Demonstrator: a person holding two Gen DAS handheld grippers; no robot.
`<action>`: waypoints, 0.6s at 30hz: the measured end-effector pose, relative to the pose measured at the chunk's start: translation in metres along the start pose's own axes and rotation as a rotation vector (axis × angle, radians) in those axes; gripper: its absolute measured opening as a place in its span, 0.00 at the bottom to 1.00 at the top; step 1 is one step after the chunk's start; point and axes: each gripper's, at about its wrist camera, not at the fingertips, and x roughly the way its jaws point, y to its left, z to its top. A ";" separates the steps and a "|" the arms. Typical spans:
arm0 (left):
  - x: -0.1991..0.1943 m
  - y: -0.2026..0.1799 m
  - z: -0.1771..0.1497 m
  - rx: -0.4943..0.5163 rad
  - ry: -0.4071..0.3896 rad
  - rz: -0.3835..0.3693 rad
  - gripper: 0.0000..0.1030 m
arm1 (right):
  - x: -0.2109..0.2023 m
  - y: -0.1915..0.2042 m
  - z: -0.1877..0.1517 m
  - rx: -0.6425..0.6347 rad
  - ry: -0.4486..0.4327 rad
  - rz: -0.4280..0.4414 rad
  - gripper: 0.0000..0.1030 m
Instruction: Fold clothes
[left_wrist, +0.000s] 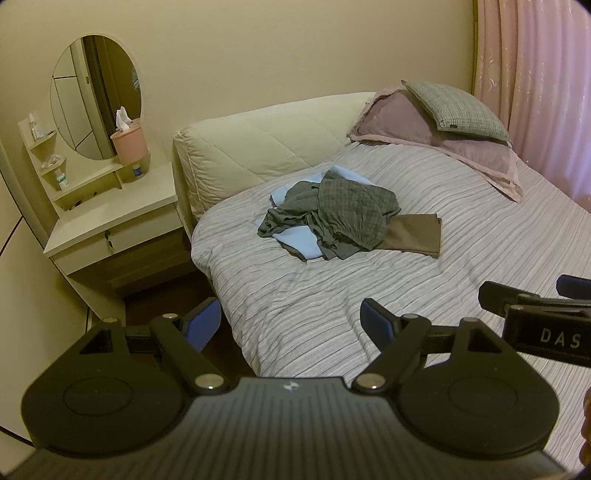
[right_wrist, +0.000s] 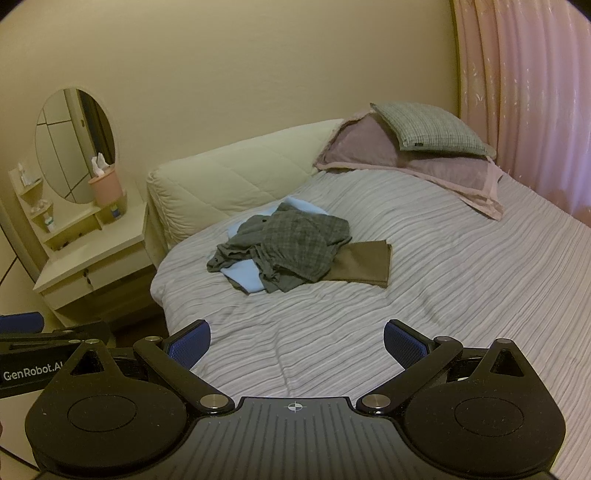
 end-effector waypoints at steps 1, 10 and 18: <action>-0.001 0.000 -0.002 0.000 -0.001 0.000 0.78 | -0.001 0.000 -0.002 -0.001 -0.001 0.001 0.99; -0.006 -0.003 -0.001 0.003 -0.002 0.000 0.78 | -0.007 0.000 -0.004 0.005 -0.006 0.004 0.99; -0.009 -0.005 0.000 0.004 0.002 0.003 0.78 | -0.010 -0.003 -0.007 0.013 -0.007 0.009 0.99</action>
